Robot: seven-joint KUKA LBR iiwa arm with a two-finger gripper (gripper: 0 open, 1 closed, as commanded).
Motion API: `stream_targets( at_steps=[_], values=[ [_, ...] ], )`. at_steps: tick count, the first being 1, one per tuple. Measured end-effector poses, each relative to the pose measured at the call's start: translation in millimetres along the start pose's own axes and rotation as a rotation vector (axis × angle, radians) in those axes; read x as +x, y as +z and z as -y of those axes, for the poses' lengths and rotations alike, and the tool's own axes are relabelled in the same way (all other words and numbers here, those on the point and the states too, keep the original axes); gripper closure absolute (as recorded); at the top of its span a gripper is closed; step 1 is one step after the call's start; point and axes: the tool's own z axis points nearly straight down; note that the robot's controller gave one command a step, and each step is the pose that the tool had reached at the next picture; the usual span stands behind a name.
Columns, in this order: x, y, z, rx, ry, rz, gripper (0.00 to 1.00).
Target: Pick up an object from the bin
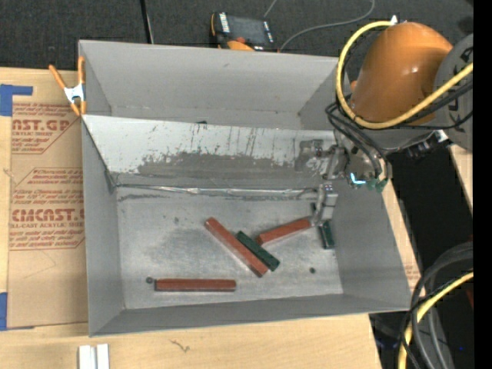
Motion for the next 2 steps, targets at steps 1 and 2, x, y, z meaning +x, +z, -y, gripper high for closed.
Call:
stream_targets(
  at_steps=[1,2],
  values=[
    [52.6,178.8,8.7,-0.001,0.247,0.001,0.00],
    [51.0,175.8,9.0,-0.001,0.246,0.005,1.00]
  ],
)
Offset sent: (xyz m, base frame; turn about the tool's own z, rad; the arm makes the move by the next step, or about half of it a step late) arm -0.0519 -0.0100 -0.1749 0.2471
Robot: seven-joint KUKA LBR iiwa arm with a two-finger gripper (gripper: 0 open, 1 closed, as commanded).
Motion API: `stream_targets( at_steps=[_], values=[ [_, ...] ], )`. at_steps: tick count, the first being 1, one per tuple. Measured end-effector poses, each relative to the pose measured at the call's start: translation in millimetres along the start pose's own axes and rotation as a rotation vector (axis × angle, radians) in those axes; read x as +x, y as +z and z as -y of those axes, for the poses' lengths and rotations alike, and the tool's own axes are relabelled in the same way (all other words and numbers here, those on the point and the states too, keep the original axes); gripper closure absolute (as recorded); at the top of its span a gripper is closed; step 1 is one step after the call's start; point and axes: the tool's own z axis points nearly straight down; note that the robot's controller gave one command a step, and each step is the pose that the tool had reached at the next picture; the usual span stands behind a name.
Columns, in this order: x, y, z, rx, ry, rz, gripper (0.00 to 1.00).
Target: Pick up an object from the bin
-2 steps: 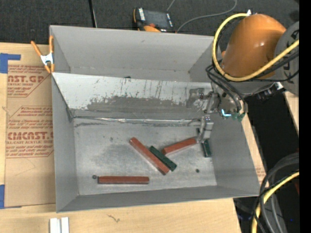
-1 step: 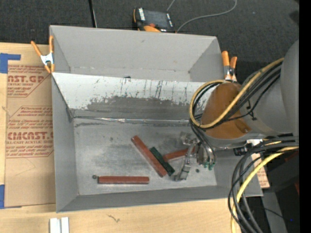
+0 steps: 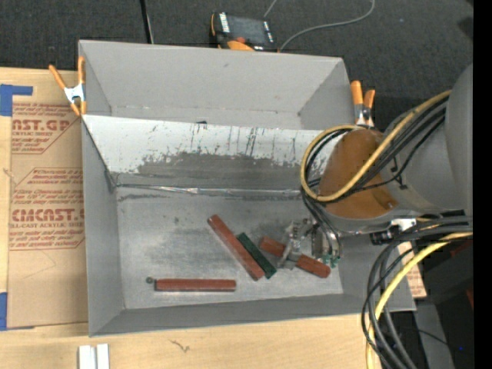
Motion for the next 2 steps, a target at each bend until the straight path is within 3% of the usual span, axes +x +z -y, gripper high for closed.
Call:
stream_targets(
  at_steps=[1,2],
  values=[
    [-0.2,-67.9,-3.1,-0.002,0.029,0.006,1.00],
    [-59.2,-15.5,-6.3,-0.002,-0.593,0.001,1.00]
  ],
)
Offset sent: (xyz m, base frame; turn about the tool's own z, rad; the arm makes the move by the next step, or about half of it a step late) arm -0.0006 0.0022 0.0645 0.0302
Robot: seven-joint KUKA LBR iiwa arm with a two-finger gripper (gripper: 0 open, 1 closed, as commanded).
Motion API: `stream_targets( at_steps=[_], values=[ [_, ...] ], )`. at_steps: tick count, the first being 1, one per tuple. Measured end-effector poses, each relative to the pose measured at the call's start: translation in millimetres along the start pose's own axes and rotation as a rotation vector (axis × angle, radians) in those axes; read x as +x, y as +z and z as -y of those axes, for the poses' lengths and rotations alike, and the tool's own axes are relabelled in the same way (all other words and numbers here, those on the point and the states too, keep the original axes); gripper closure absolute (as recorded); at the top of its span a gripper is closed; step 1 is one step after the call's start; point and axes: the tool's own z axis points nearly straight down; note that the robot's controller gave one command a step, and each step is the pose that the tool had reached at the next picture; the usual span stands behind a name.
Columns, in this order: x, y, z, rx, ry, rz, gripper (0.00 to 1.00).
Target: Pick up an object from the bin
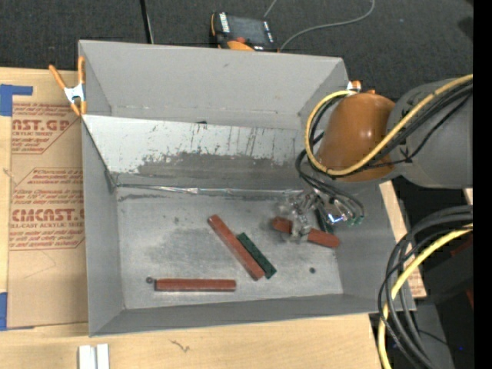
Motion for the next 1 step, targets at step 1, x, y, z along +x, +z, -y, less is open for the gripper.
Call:
stream_targets(
  at_steps=[1],
  values=[
    [23.9,-134.5,34.9,0.007,-0.402,0.004,1.00]
  ],
)
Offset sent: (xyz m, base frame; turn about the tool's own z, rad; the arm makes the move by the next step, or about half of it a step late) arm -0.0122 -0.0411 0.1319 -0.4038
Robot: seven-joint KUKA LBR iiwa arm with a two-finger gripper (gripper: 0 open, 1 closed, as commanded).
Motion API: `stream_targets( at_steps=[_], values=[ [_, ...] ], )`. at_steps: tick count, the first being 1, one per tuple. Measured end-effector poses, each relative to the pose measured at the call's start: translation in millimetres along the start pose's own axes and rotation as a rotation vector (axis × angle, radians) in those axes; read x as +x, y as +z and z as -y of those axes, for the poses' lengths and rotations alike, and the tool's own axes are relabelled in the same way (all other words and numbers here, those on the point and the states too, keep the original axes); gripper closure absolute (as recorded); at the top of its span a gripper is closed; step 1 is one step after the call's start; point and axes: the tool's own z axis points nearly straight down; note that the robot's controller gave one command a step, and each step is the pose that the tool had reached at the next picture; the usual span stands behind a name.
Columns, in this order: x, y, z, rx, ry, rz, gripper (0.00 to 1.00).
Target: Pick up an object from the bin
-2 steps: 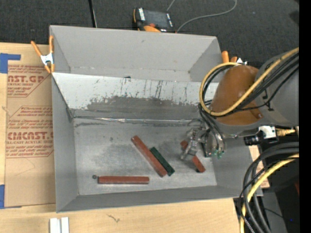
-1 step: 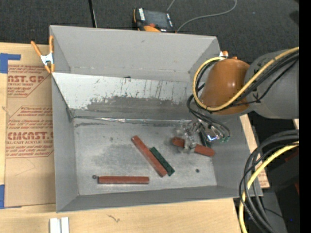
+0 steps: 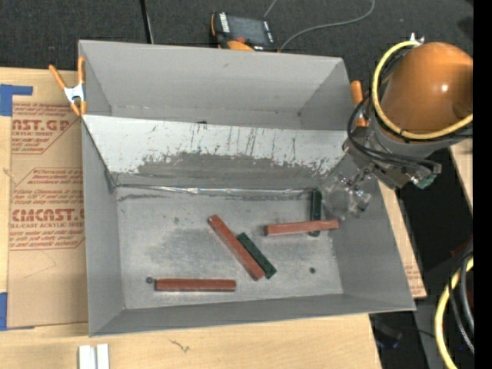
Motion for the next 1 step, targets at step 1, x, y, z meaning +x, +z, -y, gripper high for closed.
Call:
stream_targets(
  at_steps=[1],
  values=[
    [-0.1,2.6,-1.5,-0.006,0.000,-0.001,0.00]
  ],
)
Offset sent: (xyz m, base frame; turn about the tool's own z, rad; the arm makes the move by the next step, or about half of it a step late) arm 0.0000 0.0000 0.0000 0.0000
